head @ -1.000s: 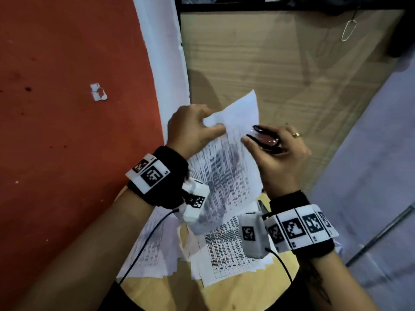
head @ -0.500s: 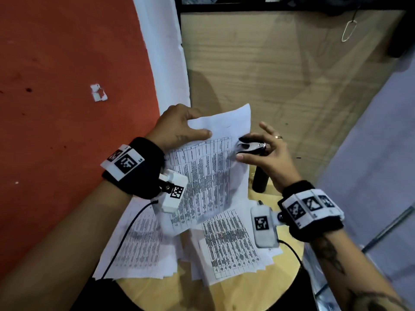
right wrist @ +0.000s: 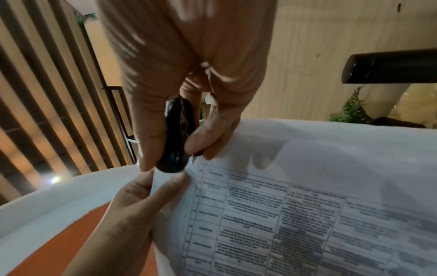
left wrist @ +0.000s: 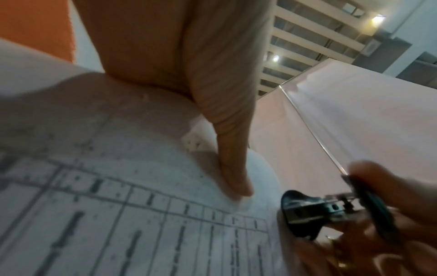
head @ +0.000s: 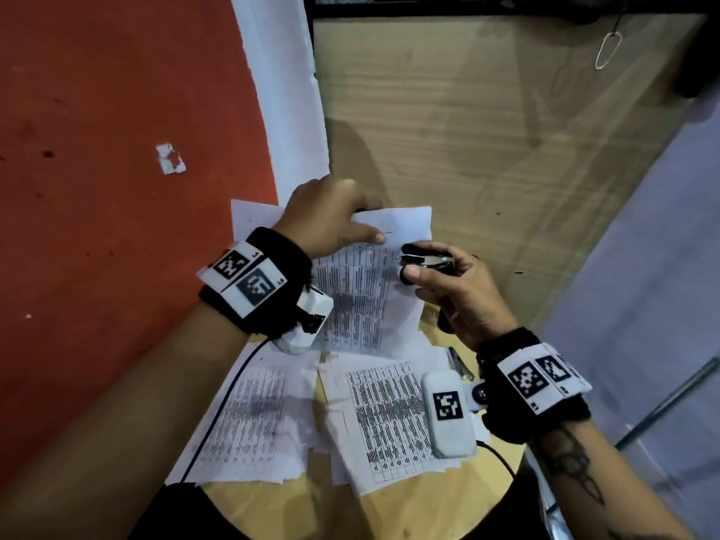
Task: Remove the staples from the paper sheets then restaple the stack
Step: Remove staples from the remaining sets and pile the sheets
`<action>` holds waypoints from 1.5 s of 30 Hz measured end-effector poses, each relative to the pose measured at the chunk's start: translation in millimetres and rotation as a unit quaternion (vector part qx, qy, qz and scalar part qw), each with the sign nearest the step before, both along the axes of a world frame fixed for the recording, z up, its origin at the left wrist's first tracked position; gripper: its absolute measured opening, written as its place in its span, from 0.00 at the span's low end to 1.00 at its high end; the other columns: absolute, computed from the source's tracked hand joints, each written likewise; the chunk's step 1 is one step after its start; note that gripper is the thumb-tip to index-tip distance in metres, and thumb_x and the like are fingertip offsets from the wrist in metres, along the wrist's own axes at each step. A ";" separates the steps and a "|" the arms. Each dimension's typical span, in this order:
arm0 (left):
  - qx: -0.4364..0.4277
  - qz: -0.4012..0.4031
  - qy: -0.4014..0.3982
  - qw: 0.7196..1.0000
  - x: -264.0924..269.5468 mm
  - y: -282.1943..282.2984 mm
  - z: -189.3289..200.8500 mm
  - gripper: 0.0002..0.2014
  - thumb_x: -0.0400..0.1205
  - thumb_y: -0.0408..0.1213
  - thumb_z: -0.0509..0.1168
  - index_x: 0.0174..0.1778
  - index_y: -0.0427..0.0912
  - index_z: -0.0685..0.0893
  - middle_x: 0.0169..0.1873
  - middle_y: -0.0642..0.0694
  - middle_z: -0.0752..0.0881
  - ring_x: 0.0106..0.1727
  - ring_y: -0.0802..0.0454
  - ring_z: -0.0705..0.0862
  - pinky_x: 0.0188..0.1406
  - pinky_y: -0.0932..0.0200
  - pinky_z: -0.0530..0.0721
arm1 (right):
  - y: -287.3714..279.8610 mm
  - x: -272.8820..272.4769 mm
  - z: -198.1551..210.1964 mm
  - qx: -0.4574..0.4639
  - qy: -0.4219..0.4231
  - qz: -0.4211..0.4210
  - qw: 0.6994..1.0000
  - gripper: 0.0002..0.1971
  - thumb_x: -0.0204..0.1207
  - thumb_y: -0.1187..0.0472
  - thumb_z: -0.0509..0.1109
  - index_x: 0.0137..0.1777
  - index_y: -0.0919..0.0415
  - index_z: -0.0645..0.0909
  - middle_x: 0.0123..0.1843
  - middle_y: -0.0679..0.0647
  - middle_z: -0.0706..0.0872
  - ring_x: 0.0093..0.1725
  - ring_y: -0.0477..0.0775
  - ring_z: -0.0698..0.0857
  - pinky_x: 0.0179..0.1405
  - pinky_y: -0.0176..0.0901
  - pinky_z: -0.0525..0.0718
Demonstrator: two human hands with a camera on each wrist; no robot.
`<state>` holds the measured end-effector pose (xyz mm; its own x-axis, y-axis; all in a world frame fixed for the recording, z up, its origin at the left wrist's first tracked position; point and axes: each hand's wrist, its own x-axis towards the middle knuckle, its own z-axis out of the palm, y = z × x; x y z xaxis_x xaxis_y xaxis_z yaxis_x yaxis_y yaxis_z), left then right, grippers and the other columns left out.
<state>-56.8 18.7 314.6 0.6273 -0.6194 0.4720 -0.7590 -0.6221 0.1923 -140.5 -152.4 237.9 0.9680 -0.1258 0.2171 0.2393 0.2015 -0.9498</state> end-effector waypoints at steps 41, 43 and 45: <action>-0.124 -0.165 0.225 0.952 -20.2 7.5 17.1 0.13 0.71 0.36 0.71 0.30 0.27 0.82 0.26 0.46 0.72 0.30 0.57 0.71 0.28 0.62 0.68 | 10.6 -6.9 40.5 -0.534 -0.445 -0.252 0.673 0.13 0.66 0.68 0.79 0.51 0.71 0.87 0.49 0.63 0.88 0.47 0.61 0.85 0.47 0.48 0.82; -0.122 -0.167 0.223 0.953 -21.3 7.8 18.1 0.12 0.70 0.36 0.72 0.33 0.27 0.84 0.26 0.46 0.74 0.30 0.58 0.72 0.28 0.62 0.69 | 9.8 -6.8 41.7 -0.538 -0.445 -0.248 0.672 0.13 0.66 0.68 0.79 0.51 0.71 0.86 0.49 0.63 0.88 0.47 0.61 0.84 0.47 0.47 0.81; -0.121 -0.166 0.222 0.953 -21.9 8.3 18.2 0.11 0.70 0.36 0.72 0.34 0.28 0.85 0.27 0.46 0.76 0.30 0.58 0.73 0.28 0.63 0.71 | 8.8 -6.4 42.7 -0.548 -0.443 -0.243 0.667 0.13 0.66 0.68 0.78 0.51 0.70 0.86 0.49 0.63 0.88 0.47 0.59 0.83 0.47 0.45 0.80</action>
